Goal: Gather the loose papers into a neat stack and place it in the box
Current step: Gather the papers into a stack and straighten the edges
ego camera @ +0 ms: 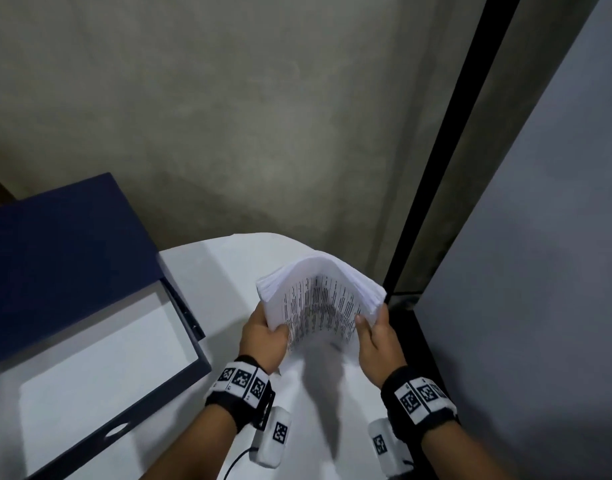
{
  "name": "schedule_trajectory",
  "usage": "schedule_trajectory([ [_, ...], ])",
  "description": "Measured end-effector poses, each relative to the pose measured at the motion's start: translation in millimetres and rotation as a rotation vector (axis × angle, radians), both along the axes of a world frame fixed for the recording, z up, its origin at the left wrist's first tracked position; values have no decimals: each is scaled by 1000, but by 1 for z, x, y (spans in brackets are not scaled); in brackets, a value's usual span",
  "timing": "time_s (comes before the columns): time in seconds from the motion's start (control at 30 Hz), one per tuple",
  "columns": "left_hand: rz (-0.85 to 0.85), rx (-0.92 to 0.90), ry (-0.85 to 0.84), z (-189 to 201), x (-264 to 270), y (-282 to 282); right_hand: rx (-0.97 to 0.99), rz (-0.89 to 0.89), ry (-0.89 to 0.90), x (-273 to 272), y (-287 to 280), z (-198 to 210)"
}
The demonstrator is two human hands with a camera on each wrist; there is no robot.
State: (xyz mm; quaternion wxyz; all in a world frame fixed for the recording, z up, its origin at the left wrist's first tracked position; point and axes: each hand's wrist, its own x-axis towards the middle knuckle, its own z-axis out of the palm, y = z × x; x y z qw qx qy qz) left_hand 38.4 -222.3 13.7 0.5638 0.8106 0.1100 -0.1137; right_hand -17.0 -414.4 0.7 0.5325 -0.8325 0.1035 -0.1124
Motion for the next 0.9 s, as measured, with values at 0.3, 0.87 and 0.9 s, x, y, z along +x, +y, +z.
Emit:
schedule_trajectory([
  [0.3, -7, -150, -328, 30, 11, 10, 243, -44, -195, 10, -16, 39],
  [0.87, 62, -257, -294, 32, 14, 4, 257, -65, -151, 15, -11, 32],
  [0.9, 81, -255, -229, 24, 13, 3, 270, -83, -101, 12, -10, 26],
])
